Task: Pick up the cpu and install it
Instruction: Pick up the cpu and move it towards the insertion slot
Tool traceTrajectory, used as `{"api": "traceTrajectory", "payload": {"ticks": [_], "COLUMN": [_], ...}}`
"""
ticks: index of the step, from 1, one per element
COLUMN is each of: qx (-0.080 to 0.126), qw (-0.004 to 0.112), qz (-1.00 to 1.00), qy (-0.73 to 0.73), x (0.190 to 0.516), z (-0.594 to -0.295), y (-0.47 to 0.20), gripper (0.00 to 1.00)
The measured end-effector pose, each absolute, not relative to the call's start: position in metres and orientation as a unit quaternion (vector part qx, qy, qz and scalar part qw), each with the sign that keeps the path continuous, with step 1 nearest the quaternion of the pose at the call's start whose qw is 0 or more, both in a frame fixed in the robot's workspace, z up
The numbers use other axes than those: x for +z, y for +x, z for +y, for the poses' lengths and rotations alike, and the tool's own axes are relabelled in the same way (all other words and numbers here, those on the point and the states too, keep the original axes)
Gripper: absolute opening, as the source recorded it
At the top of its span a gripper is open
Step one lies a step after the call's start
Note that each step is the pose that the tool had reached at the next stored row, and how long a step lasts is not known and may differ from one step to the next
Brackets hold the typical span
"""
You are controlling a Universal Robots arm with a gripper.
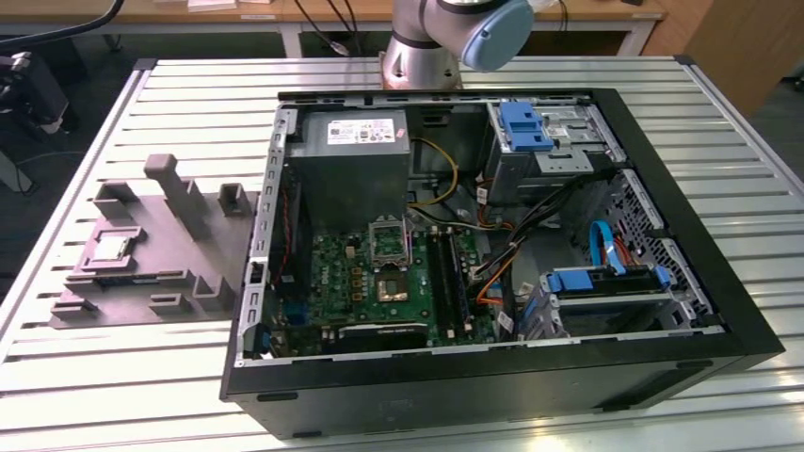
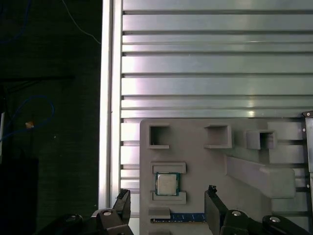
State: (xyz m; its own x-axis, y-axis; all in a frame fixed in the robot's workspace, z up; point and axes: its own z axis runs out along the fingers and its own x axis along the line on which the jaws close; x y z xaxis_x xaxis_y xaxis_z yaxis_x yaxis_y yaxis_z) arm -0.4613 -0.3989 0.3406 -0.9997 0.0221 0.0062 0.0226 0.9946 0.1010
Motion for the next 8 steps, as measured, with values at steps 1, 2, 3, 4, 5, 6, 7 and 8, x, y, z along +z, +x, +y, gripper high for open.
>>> {"api": "traceTrajectory", "payload": {"ticks": [1, 2, 3, 4, 5, 6, 7, 8], "qx": [-0.051, -0.051, -0.051, -0.052, -0.052, -0.052, -0.052, -0.051], "qw": [0.002, 0.003, 0.003, 0.003, 0.003, 0.003, 0.003, 0.003], "qz": [-0.999, -0.999, -0.999, -0.999, -0.999, -0.999, -0.999, -0.999], "qy": [-0.011, -0.01, -0.009, -0.009, -0.009, -0.009, -0.009, -0.009], "x": [0.339, 0.337, 0.335, 0.333, 0.331, 0.33, 0.328, 0.327], "z": [-0.4, -0.401, -0.403, -0.404, -0.405, -0.405, -0.405, -0.405], "y": [-0.461, -0.461, -0.461, -0.462, -0.461, -0.462, -0.462, -0.462], "gripper": [0.71, 0.71, 0.71, 0.71, 0.71, 0.71, 0.71, 0.71]}}
